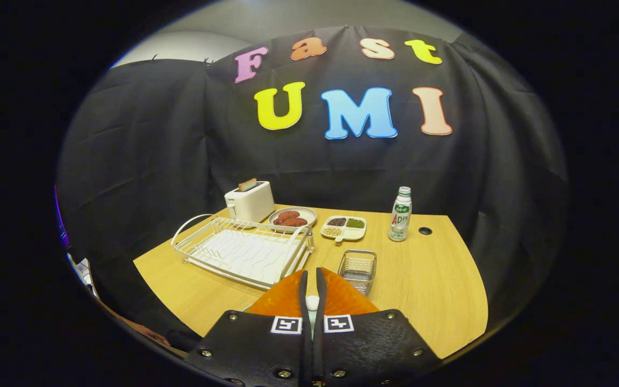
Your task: Take the plate from the dish rack, then take the spoon from the basket and place it into the plate.
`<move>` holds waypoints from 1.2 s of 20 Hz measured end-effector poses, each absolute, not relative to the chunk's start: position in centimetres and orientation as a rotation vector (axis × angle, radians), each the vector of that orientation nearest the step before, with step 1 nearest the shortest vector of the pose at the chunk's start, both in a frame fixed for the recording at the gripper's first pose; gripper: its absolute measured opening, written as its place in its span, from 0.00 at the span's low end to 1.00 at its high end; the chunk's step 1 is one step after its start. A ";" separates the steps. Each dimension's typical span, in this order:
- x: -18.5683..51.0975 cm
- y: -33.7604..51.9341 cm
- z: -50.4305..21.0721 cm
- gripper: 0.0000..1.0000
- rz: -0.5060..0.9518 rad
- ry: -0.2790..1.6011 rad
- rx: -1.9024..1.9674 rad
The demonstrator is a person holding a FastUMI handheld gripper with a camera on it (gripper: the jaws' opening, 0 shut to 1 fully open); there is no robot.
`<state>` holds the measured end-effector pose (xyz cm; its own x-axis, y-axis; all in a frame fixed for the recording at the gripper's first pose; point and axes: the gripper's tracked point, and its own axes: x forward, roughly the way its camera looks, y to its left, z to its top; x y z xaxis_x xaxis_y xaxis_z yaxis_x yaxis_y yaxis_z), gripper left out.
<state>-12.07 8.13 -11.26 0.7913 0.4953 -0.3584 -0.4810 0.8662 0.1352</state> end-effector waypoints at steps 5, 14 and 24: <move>-12.6 11.7 -13.5 0.01 0.607 0.438 -0.026; -12.5 16.3 -16.3 0.01 0.702 0.488 -0.072; -10.8 17.0 -16.8 0.14 0.705 0.477 -0.147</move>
<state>-10.76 17.05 -16.81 0.6597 0.5880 -0.4681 -0.6537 0.7562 0.0286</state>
